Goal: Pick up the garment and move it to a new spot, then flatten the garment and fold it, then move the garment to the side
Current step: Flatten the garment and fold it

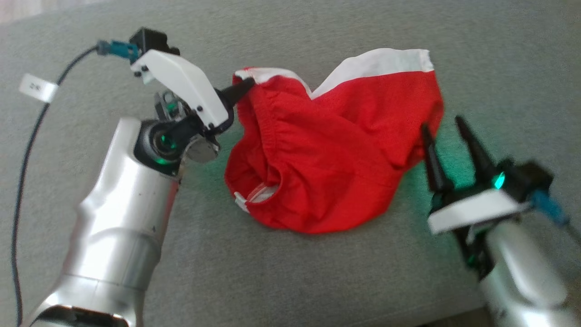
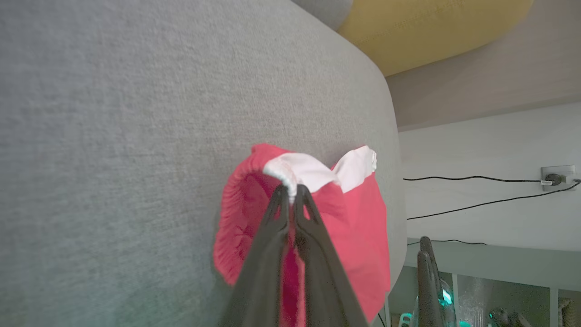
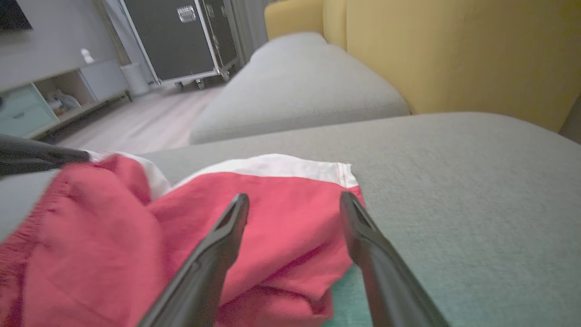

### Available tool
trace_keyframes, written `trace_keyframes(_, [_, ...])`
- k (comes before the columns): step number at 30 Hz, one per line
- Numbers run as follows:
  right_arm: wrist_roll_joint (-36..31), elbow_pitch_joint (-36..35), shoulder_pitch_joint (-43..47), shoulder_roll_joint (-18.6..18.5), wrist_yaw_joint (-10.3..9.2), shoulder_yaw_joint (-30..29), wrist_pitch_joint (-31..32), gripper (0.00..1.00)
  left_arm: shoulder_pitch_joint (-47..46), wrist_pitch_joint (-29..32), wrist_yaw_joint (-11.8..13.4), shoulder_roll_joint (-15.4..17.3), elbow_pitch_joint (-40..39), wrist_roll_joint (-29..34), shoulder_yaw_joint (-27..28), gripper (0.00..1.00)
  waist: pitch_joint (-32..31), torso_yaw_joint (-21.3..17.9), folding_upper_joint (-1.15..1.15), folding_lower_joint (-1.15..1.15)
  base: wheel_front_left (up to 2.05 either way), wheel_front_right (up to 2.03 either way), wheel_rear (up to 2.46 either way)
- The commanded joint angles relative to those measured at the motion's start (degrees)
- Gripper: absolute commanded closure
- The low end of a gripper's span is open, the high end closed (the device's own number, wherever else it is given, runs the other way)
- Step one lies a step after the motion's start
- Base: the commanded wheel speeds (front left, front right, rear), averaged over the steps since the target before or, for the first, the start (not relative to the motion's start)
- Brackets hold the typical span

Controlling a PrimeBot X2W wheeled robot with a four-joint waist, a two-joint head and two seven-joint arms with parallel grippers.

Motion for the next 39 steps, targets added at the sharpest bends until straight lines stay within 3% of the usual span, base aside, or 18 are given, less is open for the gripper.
trace_keyframes(1, [0.9, 0.7, -2.8, -2.0, -0.04, 1.5, -0.2, 0.0, -2.8, 0.5, -0.2, 2.0, -2.7, 0.5, 1.3, 1.0, 0.5, 1.1, 0.0, 0.0, 0.0, 0.0, 0.0])
trace_keyframes(4, [3.2, 8.3, -9.4, -6.2, -0.04, 3.3, 4.3, 0.0, -3.2, 1.1, 0.2, 2.3, -4.1, 0.5, 1.2, 1.0, 1.2, 3.2, 0.0, 0.0, 0.0, 0.0, 0.0])
trace_keyframes(10, [10.1, 16.9, -20.5, -12.8, -0.04, 8.1, 15.4, 0.0, -3.8, 1.9, -0.3, 2.1, -6.6, 0.1, 0.6, 1.0, 2.6, 6.9, 0.0, 0.0, 0.0, 0.0, 0.0])
trace_keyframes(21, [20.5, 27.6, -29.7, -16.5, -0.04, 15.7, 20.7, 0.0, -4.2, 2.3, -0.8, 1.9, -8.6, 0.5, -0.7, 1.0, 4.2, 10.0, 0.0, 0.0, 0.0, 0.0, 0.0])
trace_keyframes(22, [21.4, 28.2, -30.1, -16.6, -0.04, 16.4, 20.8, 0.2, -4.3, 2.4, -0.8, 1.9, -8.7, 0.6, -0.8, 1.0, 4.3, 10.2, 0.0, 0.0, 0.0, 0.0, 0.0])
trace_keyframes(23, [22.2, 28.6, -30.5, -16.7, -0.04, 17.3, 21.0, 0.56, -4.4, 2.4, -0.7, 2.0, -8.8, 0.6, -0.8, 1.0, 4.4, 10.3, 0.0, 0.0, 0.0, 0.0, 0.0])
trace_keyframes(24, [23.0, 28.8, -30.9, -17.0, -0.04, 18.2, 20.9, 1.0, -4.5, 2.3, -0.8, 2.3, -8.9, 0.8, -0.8, 1.0, 4.6, 10.3, 0.0, 0.0, 0.0, 0.0, 0.0])
trace_keyframes(32, [27.9, 28.5, -34.3, -19.1, -0.04, 23.1, 17.3, 1.0, -5.6, 0.0, -1.9, 3.7, -9.0, 3.3, -1.3, 1.0, 5.0, 10.4, 0.0, 0.0, 0.0, 0.0, 0.0])
trace_keyframes(39, [28.6, 28.4, -43.4, -21.8, -0.04, 23.9, 4.8, 1.0, -11.5, -6.3, -6.5, 7.1, -7.3, 11.6, -5.0, 1.0, 5.3, 9.5, 0.0, 0.0, 0.0, 0.0, 0.0])
